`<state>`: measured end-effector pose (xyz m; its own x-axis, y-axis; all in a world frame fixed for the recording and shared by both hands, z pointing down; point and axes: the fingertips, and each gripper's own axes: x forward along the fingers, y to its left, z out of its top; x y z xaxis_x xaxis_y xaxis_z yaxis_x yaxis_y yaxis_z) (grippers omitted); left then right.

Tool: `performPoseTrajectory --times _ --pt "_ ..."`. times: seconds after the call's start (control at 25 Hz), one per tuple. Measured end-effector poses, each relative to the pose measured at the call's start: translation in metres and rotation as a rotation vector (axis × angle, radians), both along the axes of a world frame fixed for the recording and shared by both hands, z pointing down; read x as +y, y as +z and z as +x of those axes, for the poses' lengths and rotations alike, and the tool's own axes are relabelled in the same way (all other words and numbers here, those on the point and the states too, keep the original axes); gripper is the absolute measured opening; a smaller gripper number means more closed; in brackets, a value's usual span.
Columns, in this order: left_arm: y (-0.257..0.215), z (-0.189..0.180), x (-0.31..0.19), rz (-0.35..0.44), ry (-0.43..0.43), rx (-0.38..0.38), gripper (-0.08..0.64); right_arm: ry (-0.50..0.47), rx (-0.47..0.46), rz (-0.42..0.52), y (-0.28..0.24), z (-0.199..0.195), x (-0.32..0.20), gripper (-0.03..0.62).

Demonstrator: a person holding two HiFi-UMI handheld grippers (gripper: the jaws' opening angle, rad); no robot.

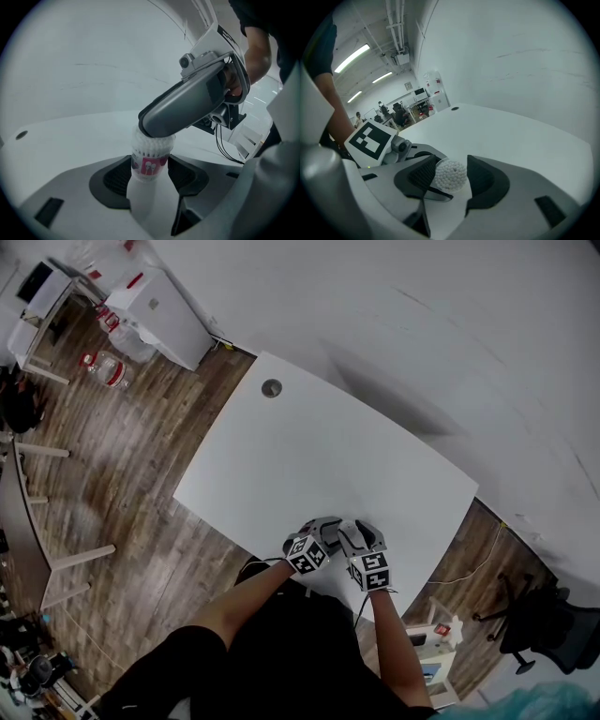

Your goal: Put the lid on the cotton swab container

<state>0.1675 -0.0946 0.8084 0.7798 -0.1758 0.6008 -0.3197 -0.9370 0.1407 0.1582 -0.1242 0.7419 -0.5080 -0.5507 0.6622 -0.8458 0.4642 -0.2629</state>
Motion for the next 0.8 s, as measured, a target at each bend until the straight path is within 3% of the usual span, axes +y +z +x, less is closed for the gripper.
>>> performPoseTrajectory --times 0.12,0.4,0.8 --pt "0.002 -0.0006 0.0015 -0.005 0.006 -0.002 0.241 0.012 0.018 0.002 0.0015 0.0012 -0.0008 0.189" --pt "0.0033 -0.0011 0.0036 -0.008 -0.009 0.002 0.241 -0.023 0.034 0.006 0.0031 -0.0024 0.0026 0.187" --pt "0.0023 -0.0016 0.005 -0.012 -0.011 0.01 0.242 -0.102 0.173 0.005 0.0081 -0.006 0.0047 0.187"
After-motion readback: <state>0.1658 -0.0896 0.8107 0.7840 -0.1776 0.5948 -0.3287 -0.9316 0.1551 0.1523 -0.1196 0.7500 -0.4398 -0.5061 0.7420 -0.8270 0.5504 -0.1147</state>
